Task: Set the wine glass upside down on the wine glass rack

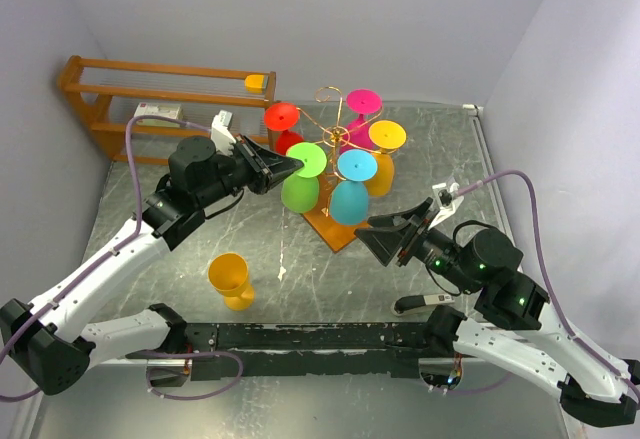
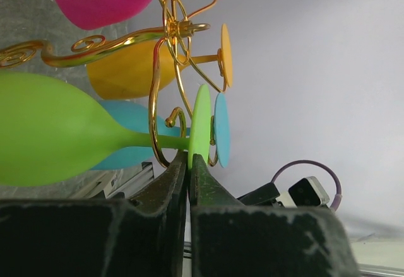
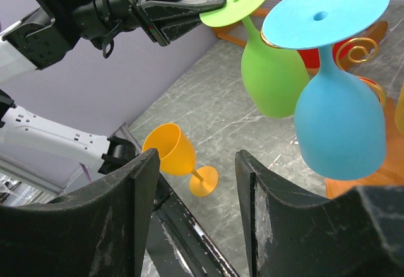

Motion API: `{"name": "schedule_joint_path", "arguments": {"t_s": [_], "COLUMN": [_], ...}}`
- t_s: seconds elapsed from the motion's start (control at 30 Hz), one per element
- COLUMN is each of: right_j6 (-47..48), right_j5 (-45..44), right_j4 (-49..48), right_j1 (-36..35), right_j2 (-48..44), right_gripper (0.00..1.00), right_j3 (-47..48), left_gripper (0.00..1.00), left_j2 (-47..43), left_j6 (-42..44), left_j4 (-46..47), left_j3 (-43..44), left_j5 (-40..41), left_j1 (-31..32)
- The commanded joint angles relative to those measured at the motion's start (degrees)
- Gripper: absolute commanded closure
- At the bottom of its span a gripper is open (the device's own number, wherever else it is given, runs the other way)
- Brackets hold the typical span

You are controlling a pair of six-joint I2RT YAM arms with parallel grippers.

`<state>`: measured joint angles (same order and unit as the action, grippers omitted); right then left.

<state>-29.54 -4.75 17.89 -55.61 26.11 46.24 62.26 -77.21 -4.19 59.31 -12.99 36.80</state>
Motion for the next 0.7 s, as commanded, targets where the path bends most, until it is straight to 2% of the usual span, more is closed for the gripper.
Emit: {"name": "schedule_joint_path", "arguments": {"t_s": [0.0,0.2,0.67], "right_j6": [0.0,-0.3,-0.3], "right_j5": [-0.7,-0.8,-0.8], "right_j4": [-1.0,-1.1,-1.6], "right_j1": [-0.2,-0.2,-0.2], "right_j2": [-0.8,-1.3,-0.9], "right_gripper": [0.48,0.48,0.48], "right_j3": [-0.6,-0.9,-1.0], "left_gripper": [0.84,0.65,0.38], "left_j2": [0.6,0.1,-0.8], "left_j6": [0.3,0.2,2.4], "left_j4": [0.1,-1.3,-4.0], "left_j3": [1.3,1.5,3.6], "left_j5": [-3.3,-4.1,-9.8], "left_j1": [-0.3,-0.3,-0.4]}}
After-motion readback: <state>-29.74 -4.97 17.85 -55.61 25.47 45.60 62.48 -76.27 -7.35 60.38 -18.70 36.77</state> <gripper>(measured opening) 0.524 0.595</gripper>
